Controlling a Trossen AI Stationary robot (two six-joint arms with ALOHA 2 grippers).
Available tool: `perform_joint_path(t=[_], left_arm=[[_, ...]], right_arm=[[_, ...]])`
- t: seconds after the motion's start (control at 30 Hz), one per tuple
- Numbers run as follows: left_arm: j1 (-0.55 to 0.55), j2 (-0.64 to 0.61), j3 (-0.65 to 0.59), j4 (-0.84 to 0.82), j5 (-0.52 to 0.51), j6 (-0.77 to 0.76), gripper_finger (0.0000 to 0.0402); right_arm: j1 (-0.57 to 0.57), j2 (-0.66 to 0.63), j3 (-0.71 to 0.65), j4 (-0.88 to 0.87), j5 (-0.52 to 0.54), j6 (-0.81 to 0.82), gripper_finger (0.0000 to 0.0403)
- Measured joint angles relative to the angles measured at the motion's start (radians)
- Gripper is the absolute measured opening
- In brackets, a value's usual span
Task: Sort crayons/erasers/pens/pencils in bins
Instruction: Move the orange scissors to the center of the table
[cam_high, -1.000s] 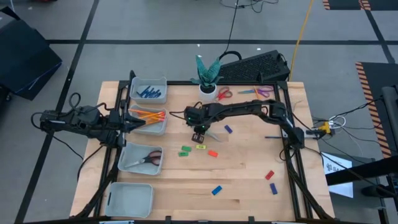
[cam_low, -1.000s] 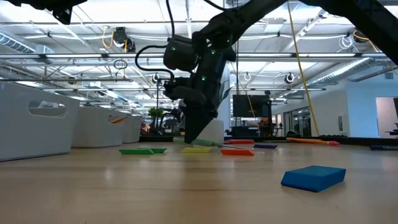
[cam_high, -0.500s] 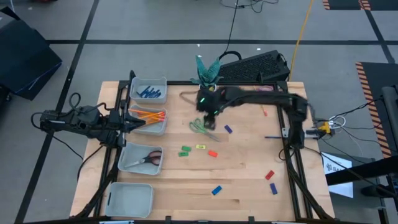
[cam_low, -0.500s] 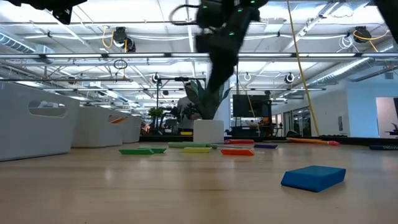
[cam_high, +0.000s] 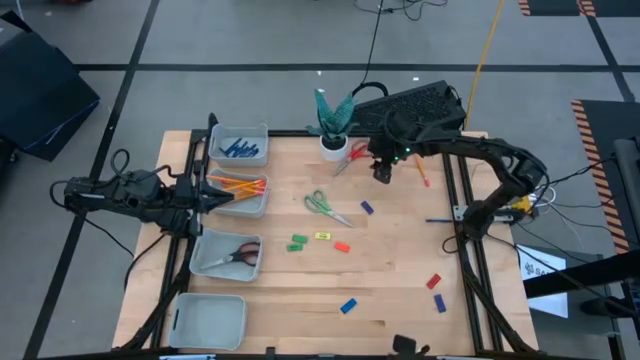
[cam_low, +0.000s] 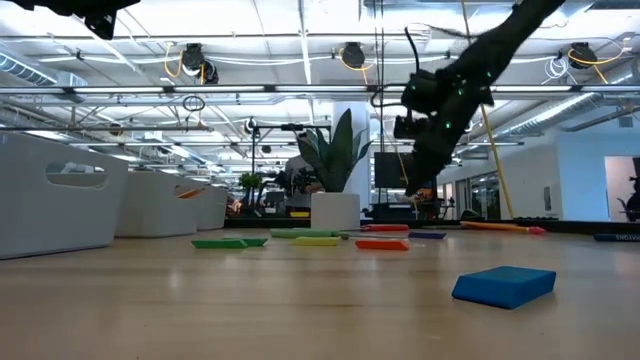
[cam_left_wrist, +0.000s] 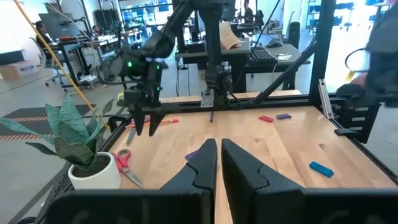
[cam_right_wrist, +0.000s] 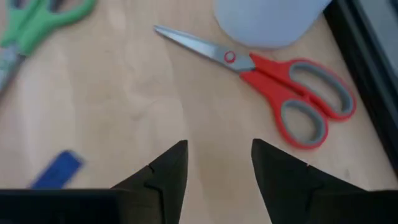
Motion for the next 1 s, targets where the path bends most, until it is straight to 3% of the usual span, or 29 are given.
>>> perform_joint_path(t=[0.13, 0.33, 0.7, 1.0], left_arm=[[0.0, 0.0, 0.0, 0.001, 0.0, 0.0, 0.0028], [0.0, 0.0, 0.0, 0.0, 0.0, 0.0, 0.0028], [0.0, 0.0, 0.0, 0.0, 0.0, 0.0, 0.0028], [0.0, 0.0, 0.0, 0.0, 0.0, 0.0, 0.0028]], right_arm=[[-0.031, 0.057, -0.036, 0.124, -0.023, -0.095, 0.0155], [-0.077, 0.201, 0.042, 0.16, -0.022, -0.165, 0.0137], [-0.107, 0.347, 0.172, 0.019, 0.007, -0.274, 0.0116], [-0.105, 0.36, 0.171, -0.059, 0.018, -0.313, 0.0056]])
